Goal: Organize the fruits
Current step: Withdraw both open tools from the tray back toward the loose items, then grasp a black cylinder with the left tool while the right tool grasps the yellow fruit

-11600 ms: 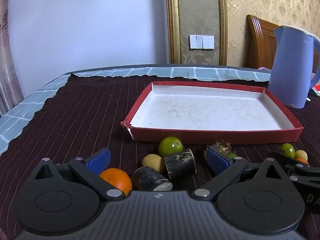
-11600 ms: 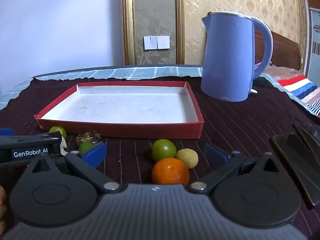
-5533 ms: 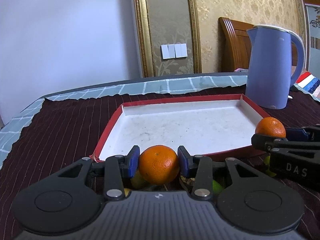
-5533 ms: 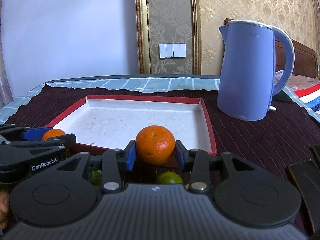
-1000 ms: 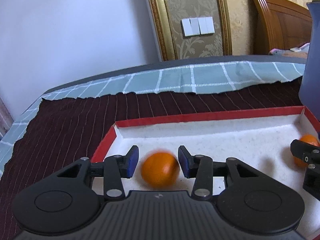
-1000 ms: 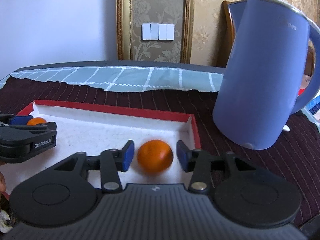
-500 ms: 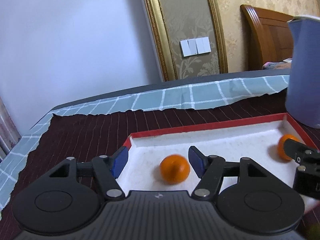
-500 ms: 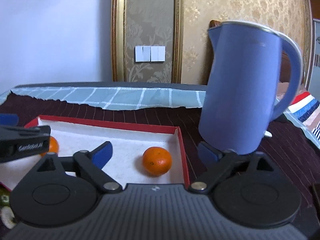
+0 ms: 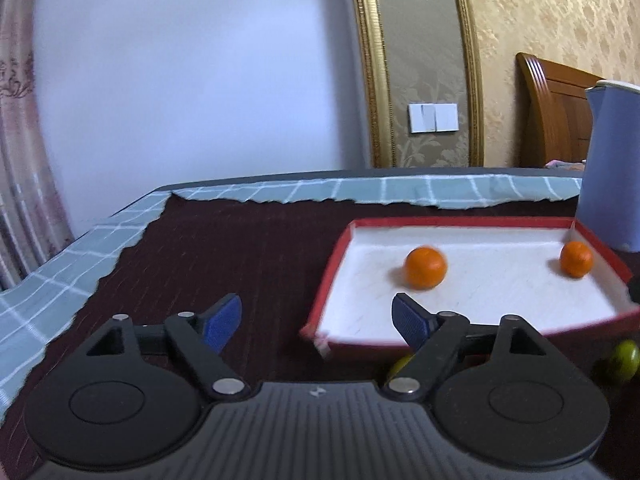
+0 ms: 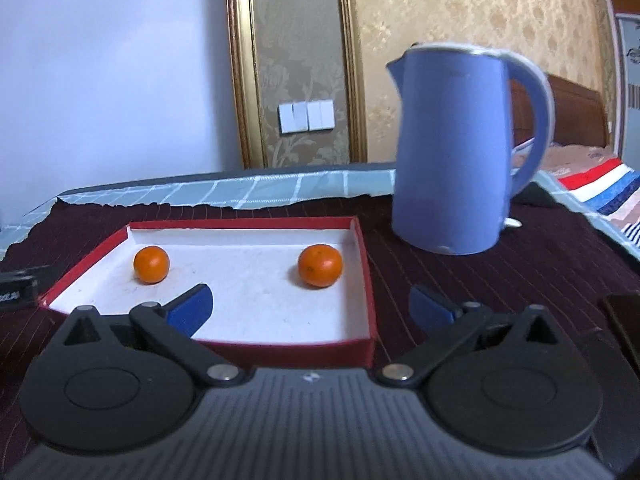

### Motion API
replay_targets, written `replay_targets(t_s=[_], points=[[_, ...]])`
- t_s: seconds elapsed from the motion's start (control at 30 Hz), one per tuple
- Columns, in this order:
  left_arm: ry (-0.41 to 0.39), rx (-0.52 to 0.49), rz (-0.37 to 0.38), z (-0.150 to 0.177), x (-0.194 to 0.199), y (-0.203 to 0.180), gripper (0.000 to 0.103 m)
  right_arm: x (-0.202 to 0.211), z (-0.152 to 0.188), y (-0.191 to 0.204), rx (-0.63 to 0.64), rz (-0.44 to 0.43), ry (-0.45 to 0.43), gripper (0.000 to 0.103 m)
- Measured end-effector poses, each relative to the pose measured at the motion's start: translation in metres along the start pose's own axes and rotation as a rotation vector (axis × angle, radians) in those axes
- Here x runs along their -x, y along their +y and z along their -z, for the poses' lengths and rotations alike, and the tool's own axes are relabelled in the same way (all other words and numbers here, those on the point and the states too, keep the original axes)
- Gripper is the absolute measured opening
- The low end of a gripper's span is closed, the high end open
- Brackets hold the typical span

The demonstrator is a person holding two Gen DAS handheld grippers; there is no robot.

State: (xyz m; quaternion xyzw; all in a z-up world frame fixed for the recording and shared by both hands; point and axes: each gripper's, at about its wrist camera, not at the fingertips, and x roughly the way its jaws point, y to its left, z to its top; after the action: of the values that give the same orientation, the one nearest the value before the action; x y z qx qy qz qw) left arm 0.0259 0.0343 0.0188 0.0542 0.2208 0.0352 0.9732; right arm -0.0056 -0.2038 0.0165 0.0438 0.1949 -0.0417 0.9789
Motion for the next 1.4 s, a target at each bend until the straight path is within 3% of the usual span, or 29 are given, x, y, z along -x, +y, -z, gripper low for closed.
replay_targets(t_s=[0.2, 0.4, 0.6, 0.87, 1.03, 1.13, 1.2, 1.4], points=[[0.059, 0.042, 0.138, 0.024, 0.017, 0.026, 0.083, 0.023, 0.020, 0.001, 0.073, 0.001, -0.010, 0.103], [0.040, -0.018, 0.195, 0.045, 0.037, 0.014, 0.083, 0.030, 0.037, 0.006, 0.197, 0.089, 0.011, 0.103], [0.064, -0.059, 0.213, 0.052, 0.030, -0.007, 0.083, 0.034, 0.044, -0.009, 0.127, 0.064, 0.019, 0.103], [0.112, -0.064, 0.169, 0.056, 0.011, -0.017, 0.082, 0.030, 0.053, -0.019, 0.124, 0.025, 0.073, 0.103], [0.135, -0.053, 0.175, 0.055, 0.004, -0.015, 0.077, 0.027, 0.051, -0.020, 0.151, 0.043, 0.084, 0.103], [0.155, -0.029, 0.228, 0.055, 0.001, -0.011, 0.060, 0.024, 0.050, -0.018, 0.195, 0.048, 0.093, 0.102], [0.154, -0.024, 0.252, 0.055, 0.002, -0.011, 0.048, 0.023, 0.049, -0.018, 0.218, 0.037, 0.099, 0.095], [0.153, 0.006, 0.280, 0.055, 0.004, -0.008, 0.041, 0.015, 0.048, -0.018, 0.262, -0.028, 0.113, 0.089]])
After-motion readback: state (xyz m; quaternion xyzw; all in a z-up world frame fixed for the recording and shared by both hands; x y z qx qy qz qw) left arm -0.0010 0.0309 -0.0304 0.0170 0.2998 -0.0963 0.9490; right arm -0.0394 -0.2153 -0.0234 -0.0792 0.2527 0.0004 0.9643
